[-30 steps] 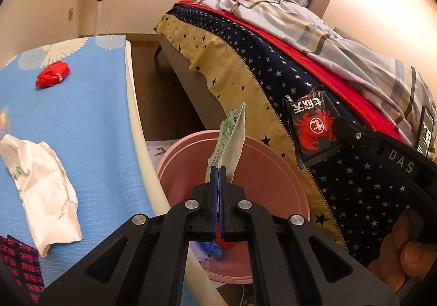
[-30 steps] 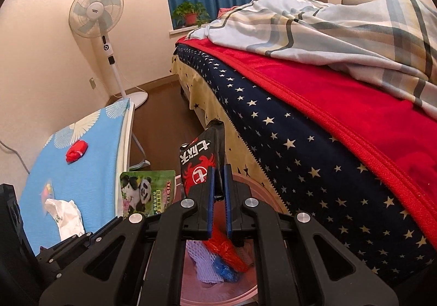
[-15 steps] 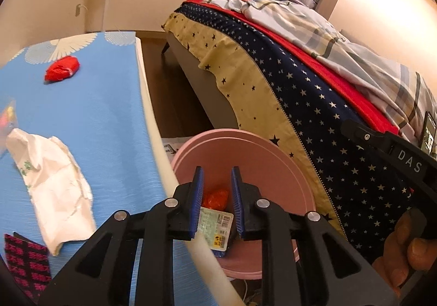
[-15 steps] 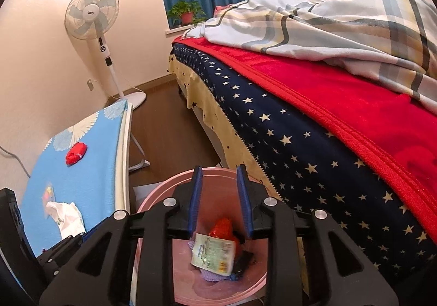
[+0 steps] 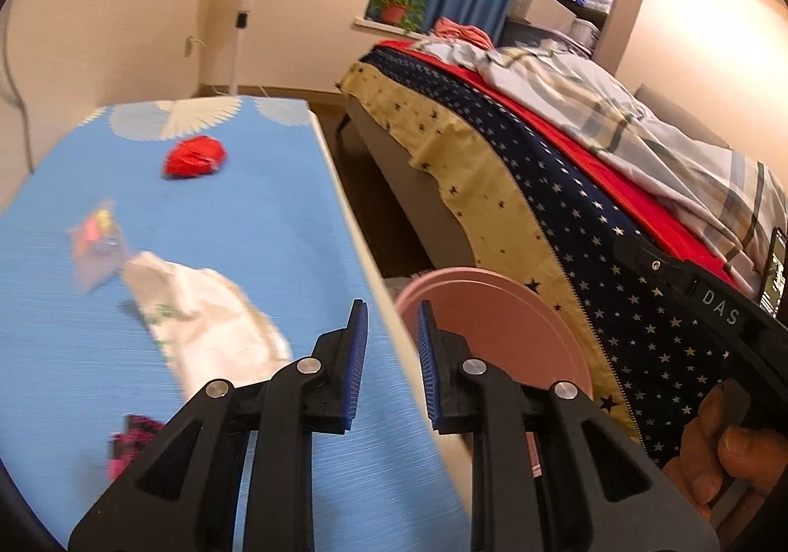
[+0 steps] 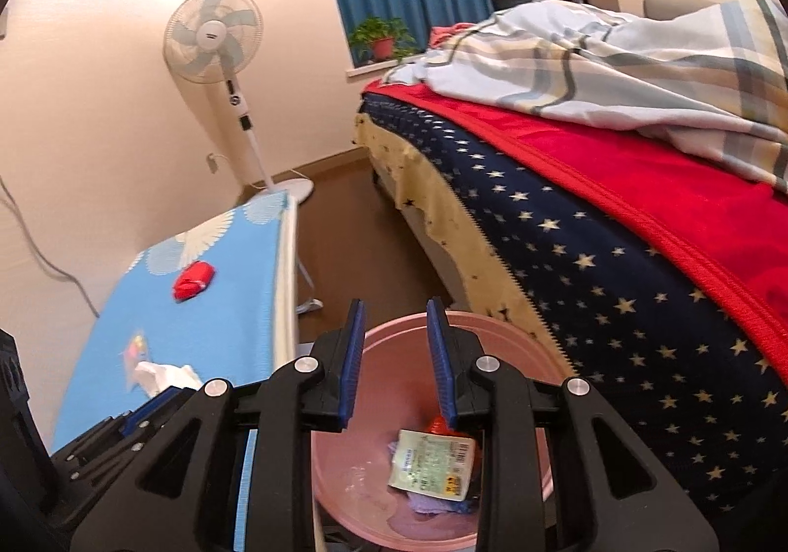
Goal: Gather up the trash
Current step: 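Move both tools back over the blue mattress toward the clear bag and white bag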
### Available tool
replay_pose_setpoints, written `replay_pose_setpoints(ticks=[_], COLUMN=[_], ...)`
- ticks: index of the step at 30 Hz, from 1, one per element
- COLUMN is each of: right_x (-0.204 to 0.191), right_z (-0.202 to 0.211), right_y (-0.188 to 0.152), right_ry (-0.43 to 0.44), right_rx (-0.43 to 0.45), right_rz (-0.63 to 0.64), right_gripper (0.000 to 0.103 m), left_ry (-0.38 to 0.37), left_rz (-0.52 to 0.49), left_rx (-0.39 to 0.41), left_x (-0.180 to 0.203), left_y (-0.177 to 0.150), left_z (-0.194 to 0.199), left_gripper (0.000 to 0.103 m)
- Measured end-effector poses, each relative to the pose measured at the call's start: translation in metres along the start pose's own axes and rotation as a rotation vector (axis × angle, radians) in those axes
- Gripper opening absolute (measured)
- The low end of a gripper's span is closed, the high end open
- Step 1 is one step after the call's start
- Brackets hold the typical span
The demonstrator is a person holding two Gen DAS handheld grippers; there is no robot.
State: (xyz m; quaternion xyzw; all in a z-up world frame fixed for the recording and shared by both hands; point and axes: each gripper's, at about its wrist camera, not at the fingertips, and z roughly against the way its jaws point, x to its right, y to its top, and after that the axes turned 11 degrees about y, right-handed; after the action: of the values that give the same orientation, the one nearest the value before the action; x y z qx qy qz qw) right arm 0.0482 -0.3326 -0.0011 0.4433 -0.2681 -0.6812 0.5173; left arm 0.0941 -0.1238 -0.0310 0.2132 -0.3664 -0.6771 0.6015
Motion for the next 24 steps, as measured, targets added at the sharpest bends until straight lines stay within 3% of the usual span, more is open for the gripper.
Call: replay_pose_setpoints(ticks=[10,24], right_x=[-0.037,-0.069], right_z=[-0.018,-0.063], right_y=[-0.013,-0.020], right_ry=[0.131,0.254], right_rx=[-0.030,-0.070], right_rz=[0.023,0.041], right_gripper=[0.028,0.028], left_ry=[0.135,0.308], left_rz=[0.090,0.271], left_rx=[0.047,0.060], left_x=[-0.064,-0.169], left_y=[0.005,0.015], left_z=[0.029,0.023], left_gripper=[0.020,0.020])
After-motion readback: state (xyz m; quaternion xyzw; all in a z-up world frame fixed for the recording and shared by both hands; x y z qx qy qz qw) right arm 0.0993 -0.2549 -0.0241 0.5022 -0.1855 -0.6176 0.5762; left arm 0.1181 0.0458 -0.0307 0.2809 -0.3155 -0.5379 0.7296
